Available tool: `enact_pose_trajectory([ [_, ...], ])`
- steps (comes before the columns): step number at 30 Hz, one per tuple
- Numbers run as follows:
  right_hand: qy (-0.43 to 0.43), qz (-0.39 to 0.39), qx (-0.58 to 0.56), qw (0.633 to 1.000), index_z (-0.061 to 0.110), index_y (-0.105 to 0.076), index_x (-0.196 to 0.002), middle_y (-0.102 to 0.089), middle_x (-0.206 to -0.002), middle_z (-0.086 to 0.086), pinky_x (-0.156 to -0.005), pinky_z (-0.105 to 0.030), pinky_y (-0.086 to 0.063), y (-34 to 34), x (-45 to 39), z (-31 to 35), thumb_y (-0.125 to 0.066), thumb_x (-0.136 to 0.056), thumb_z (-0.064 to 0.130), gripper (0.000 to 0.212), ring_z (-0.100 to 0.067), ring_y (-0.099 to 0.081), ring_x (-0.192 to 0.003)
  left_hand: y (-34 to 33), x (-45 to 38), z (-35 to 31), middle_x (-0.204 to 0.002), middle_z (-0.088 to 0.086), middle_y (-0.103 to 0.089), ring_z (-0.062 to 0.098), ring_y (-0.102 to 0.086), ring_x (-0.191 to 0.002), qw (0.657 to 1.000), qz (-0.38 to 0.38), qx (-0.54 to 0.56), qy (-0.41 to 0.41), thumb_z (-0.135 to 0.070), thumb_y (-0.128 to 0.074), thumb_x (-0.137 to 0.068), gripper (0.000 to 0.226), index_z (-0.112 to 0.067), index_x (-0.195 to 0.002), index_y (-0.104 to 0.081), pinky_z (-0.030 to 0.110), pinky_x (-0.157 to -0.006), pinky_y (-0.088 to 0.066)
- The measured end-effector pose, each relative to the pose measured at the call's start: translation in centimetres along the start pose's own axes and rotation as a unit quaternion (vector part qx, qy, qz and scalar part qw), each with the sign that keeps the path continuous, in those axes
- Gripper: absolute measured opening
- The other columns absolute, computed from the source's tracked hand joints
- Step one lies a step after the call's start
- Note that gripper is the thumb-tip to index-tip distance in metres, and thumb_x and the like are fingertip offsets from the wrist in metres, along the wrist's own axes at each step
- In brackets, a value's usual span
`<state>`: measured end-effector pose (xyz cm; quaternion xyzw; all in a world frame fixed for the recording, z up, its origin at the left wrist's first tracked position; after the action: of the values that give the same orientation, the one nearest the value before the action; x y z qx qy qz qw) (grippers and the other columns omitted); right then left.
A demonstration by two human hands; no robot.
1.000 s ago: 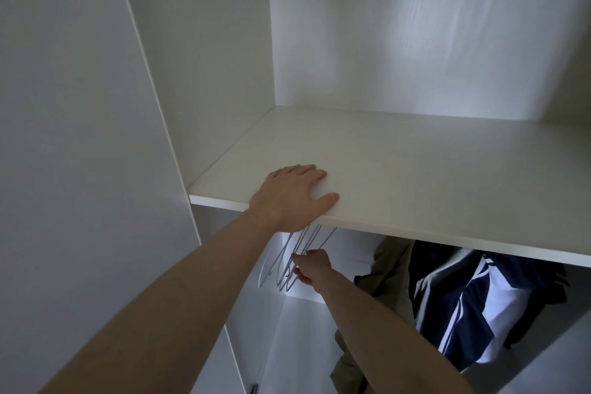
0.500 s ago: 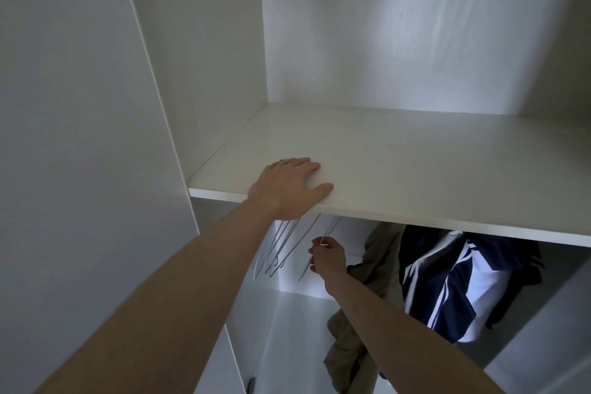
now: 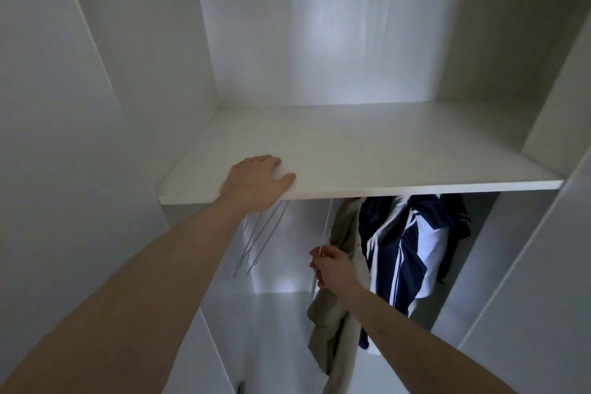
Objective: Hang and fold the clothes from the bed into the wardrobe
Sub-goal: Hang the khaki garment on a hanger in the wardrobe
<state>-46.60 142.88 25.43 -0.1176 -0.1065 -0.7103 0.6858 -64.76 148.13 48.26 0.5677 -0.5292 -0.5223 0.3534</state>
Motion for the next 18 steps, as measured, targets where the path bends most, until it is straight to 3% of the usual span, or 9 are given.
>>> enact_pose_trajectory([
  [4,0.012,-0.006,0.016,1.000,0.011,-0.068,-0.091,-0.063,-0.075,-0.008,-0.043,-0.021,-0.040,1.5,3.5,-0.2,-0.055,-0.099,0.008,0.016,-0.010,-0.052,-0.048,0.2,0.1,-0.1,-0.160,-0.002,-0.042,0.022,-0.040,-0.146,1.000,-0.002,0.001,-0.008,-0.067,-0.039,-0.097,0.070,-0.024,-0.152,-0.045,0.039,-0.121,-0.027],
  [9,0.007,-0.022,0.003,1.000,0.009,-0.073,-0.100,-0.061,-0.073,-0.007,-0.046,-0.019,-0.038,2.5,9.1,-0.3,-0.059,-0.100,0.009,0.014,-0.009,-0.050,-0.050,0.9,1.1,-0.7,-0.156,0.003,-0.048,0.028,-0.047,-0.139,0.999,-0.021,0.015,-0.019,-0.058,-0.043,-0.100,0.062,-0.021,-0.148,-0.051,0.039,-0.114,-0.035],
  [14,0.016,-0.050,-0.006,0.999,0.009,-0.074,-0.105,-0.058,-0.068,-0.003,-0.050,-0.023,-0.035,3.8,15.8,-0.8,-0.055,-0.100,0.008,0.020,-0.010,-0.046,-0.051,1.5,1.5,-1.4,-0.159,0.005,-0.041,0.032,-0.047,-0.136,0.997,-0.050,-0.005,-0.054,-0.050,-0.040,-0.101,0.049,-0.021,-0.135,-0.061,0.044,-0.112,-0.037],
  [18,0.023,-0.081,0.022,0.996,0.017,-0.077,-0.099,-0.052,-0.061,0.002,-0.051,-0.025,-0.037,6.3,20.8,-1.6,-0.051,-0.102,0.012,0.026,-0.010,-0.043,-0.050,1.6,2.3,-1.6,-0.150,0.009,-0.050,0.034,-0.053,-0.130,0.993,-0.090,0.007,-0.070,-0.044,-0.043,-0.101,0.042,-0.020,-0.126,-0.067,0.045,-0.112,-0.038],
])
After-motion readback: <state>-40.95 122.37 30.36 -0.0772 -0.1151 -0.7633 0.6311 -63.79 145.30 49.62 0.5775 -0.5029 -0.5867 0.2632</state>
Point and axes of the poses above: each hand's wrist, its own x-axis away from the middle knuckle, its own y-axis out of the back of the hand, z = x × y, the point moved 10 cm from there along -x, towards the middle knuckle
